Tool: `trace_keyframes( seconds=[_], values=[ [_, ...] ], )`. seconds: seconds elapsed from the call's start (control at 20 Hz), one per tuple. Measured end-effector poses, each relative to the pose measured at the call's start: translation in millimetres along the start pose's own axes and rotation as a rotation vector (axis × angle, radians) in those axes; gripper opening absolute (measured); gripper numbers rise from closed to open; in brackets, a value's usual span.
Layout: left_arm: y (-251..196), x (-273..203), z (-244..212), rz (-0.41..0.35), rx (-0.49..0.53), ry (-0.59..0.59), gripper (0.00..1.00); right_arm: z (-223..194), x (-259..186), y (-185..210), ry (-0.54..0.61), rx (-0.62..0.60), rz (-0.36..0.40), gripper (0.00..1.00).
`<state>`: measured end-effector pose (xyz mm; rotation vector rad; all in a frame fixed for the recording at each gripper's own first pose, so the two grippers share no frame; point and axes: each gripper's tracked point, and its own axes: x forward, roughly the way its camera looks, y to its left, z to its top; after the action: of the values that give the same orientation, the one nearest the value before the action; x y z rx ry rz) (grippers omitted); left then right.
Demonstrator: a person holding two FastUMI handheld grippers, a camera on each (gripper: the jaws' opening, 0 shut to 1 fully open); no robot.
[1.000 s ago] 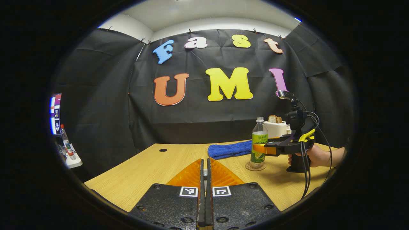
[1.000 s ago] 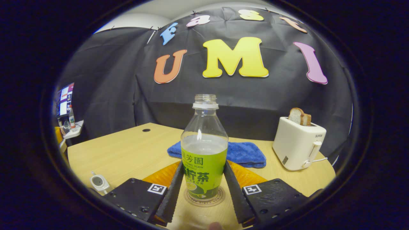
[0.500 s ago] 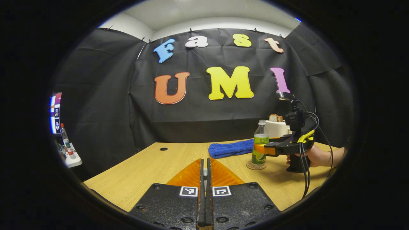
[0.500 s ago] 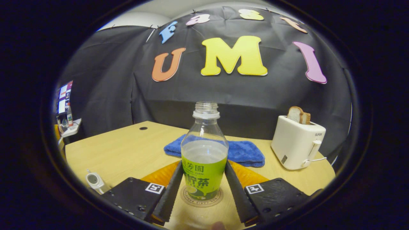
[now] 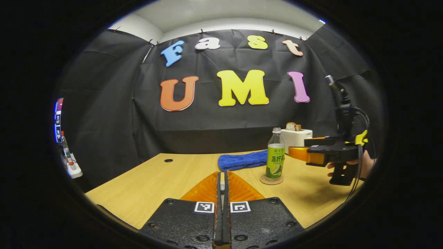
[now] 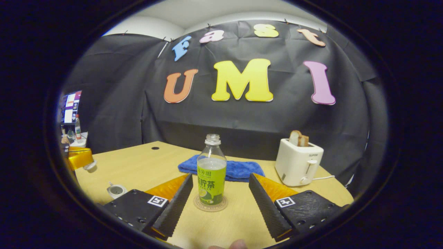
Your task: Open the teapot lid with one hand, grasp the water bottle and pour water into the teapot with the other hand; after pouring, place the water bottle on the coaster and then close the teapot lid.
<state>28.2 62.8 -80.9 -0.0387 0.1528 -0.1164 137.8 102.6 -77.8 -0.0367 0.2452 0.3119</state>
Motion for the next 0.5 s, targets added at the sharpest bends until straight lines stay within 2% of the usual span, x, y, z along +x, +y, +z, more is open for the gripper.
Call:
trace_keyframes(
  seconds=[0.25,0.5],
  values=[
    [-11,20,-25,-0.016,0.018,0.04,0.03,-9,-56,-15,-0.034,-0.009,-0.036,0.96],
    [-13,28,-40,-0.01,-0.003,0.066,0.03,-18,-78,-23,-0.044,-0.015,-0.066,0.96]
  ],
)
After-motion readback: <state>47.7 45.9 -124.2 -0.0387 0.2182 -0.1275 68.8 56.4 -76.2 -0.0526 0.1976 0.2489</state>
